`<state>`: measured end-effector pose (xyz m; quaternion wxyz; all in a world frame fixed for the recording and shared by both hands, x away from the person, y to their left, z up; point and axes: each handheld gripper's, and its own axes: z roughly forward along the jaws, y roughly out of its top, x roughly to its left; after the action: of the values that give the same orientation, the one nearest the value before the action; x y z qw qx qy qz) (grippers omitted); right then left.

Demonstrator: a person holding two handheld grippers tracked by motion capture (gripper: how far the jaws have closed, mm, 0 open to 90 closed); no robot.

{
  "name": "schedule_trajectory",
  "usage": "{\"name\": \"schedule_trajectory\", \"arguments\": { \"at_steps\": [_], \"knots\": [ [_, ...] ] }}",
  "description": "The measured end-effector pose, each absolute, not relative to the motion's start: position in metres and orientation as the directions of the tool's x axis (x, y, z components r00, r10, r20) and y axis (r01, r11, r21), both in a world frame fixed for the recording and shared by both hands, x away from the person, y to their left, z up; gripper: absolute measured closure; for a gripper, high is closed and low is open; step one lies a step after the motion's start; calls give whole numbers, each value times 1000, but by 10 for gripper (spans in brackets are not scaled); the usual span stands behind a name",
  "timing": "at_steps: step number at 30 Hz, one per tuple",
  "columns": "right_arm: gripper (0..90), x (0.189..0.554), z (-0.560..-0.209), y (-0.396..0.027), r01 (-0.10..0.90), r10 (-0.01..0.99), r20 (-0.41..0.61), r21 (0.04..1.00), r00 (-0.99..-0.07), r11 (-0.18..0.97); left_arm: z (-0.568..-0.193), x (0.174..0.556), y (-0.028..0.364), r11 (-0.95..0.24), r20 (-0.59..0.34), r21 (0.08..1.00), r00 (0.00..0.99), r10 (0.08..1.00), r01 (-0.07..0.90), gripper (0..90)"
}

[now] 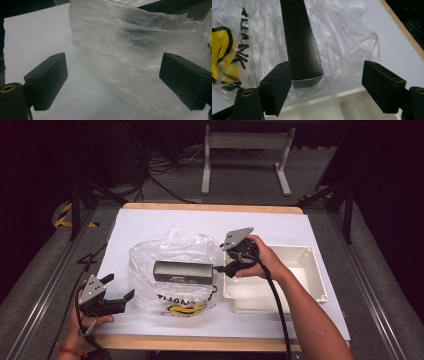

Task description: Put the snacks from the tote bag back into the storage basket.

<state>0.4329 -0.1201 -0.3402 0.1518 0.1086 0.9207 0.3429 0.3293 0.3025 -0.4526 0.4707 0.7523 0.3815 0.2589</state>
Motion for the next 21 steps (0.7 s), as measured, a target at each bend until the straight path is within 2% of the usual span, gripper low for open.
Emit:
{"name": "schedule_trajectory", "arguments": {
  "at_steps": [21],
  "knots": [
    [276,444,-359,-66,41,162,-177,541,-971,840,-453,330,302,-280,40,901,581,813,331,89]
  ]
}}
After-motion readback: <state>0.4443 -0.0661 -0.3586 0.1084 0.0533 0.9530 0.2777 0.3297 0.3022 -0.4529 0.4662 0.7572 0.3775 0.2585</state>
